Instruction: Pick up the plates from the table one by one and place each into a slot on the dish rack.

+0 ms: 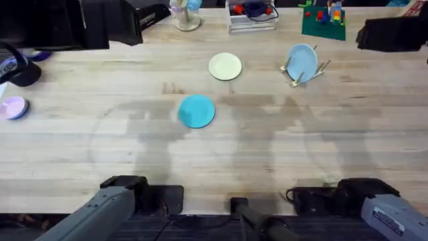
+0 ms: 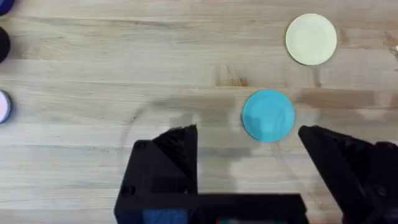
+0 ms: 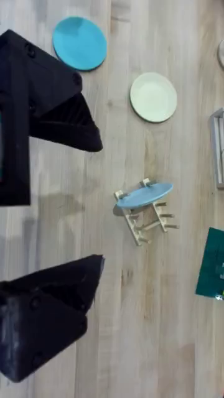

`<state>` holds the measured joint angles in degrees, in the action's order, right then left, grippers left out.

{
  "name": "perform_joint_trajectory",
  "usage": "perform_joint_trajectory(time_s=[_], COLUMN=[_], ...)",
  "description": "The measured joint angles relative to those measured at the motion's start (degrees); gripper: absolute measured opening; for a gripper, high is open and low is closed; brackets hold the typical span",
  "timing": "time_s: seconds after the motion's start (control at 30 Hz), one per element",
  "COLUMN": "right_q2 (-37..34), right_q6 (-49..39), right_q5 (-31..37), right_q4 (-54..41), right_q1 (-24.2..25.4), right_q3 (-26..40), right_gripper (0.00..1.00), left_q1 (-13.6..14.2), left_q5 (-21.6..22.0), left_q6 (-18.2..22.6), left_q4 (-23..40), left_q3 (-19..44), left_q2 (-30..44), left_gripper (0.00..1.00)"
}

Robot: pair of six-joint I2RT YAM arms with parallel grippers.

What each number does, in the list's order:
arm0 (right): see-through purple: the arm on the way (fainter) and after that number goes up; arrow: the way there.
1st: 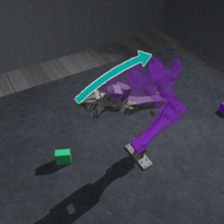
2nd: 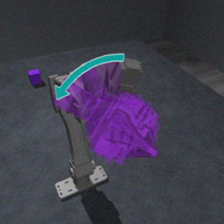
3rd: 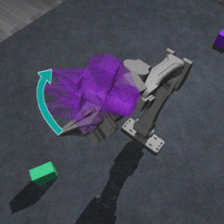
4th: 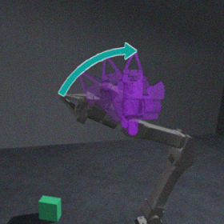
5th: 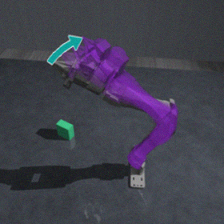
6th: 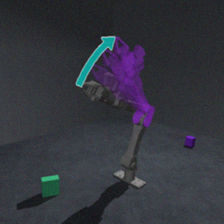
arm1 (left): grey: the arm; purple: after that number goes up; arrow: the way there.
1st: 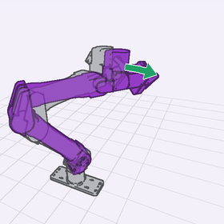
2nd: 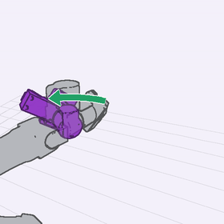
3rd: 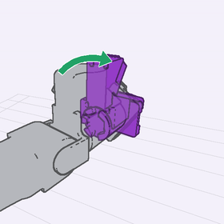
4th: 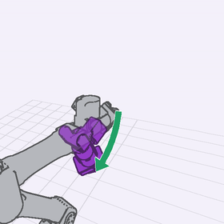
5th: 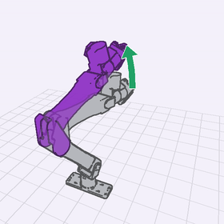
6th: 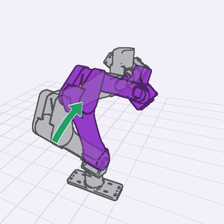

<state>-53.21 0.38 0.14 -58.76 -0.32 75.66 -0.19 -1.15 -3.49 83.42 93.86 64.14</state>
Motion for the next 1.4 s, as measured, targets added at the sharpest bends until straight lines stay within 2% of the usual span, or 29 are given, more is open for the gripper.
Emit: perform_joint_trajectory(time_s=[0.07,0.1,0.13,0.27,0.3,0.6,0.8,1.03,1.2,1.4], right_q2=[0.0,0.0,0.0,0.0,0.0,0.0,0.0,0.0,0.0,0.0], right_q6=[0.0,0.0,0.0,0.0,0.0,0.0,0.0,0.0,0.0,0.0], right_q5=[0.0,0.0,0.0,0.0,0.0,0.0,0.0,0.0,0.0,0.0], right_q4=[0.0,0.0,0.0,0.0,0.0,0.0,0.0,0.0,0.0,0.0], right_q1=[0.0,0.0,0.0,0.0,0.0,0.0,0.0,0.0,0.0,0.0], right_q3=[0.0,0.0,0.0,0.0,0.0,0.0,0.0,0.0,0.0,0.0], right_gripper=[0.995,0.995,0.995,0.995,0.995,0.995,0.995,0.995,0.995,0.995], left_q1=[0.0,0.0,0.0,0.0,0.0,0.0,0.0,-0.1,-1.3,-4.3], left_q5=[-0.1,-0.3,-0.3,-0.3,-0.4,-1.0,-5.2,-10.3,-12.9,-17.8], left_q6=[0.0,-0.4,-0.4,-0.4,-0.2,-0.2,-0.2,2.0,3.4,5.5], left_q4=[0.0,0.0,0.0,0.1,0.2,0.2,0.5,2.2,2.1,-0.8], left_q3=[0.0,0.0,0.0,0.0,0.0,0.0,0.0,0.0,-0.9,-6.9], left_q2=[0.0,0.0,0.0,0.0,0.0,0.0,0.0,1.1,2.8,2.9], left_gripper=[0.995,0.876,0.693,0.106,0.058,0.04,0.043,0.043,0.043,0.043])
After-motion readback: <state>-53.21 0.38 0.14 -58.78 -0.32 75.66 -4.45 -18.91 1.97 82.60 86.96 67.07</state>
